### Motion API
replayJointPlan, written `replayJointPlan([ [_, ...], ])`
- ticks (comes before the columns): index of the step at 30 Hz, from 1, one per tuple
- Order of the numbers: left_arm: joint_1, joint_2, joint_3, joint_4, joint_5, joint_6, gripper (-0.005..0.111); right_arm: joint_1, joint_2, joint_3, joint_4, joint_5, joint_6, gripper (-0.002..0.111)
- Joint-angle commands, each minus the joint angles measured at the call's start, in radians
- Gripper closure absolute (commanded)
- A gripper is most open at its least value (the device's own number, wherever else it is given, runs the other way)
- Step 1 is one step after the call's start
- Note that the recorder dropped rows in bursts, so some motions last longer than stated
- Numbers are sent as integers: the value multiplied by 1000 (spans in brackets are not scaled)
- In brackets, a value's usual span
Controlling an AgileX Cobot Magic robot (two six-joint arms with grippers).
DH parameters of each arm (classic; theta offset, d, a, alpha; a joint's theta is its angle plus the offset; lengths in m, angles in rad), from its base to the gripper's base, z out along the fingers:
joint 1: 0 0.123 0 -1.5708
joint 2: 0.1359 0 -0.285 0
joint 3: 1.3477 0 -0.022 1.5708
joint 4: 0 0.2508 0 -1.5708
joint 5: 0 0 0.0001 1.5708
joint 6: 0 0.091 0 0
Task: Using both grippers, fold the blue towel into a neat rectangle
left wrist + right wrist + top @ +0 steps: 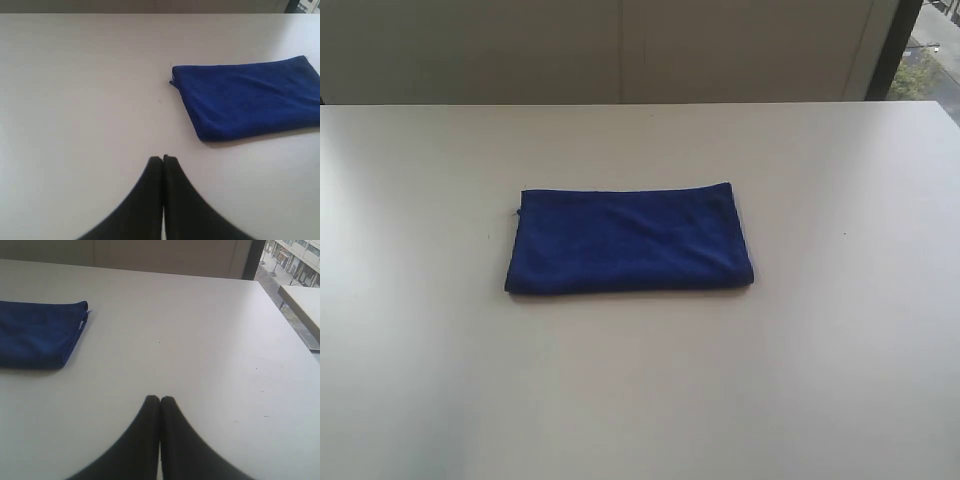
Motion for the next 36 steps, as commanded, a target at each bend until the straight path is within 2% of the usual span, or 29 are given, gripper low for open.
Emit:
replayJointPlan([
  [1,3,-131,75,1,10,4,107,-11,-4,5,0,-17,4,108],
  [10,3,-364,193,33,10,19,107,-11,-4,5,0,-17,4,108],
  [19,3,-364,193,66,25,84,107,-11,-4,5,0,-16,2,108],
  [21,3,-364,193,225,37,-43,107,-11,-4,5,0,-16,-4,108],
  [22,3,-364,193,374,39,-229,107,-11,-4,5,0,-16,-4,108],
  [24,3,-364,193,584,48,-476,107,-11,-4,5,0,-16,-4,108],
  [25,3,-364,193,647,53,-547,107,-11,-4,5,0,-16,-4,108],
  [36,3,-364,193,712,55,-636,107,-11,-4,5,0,-16,-4,108],
])
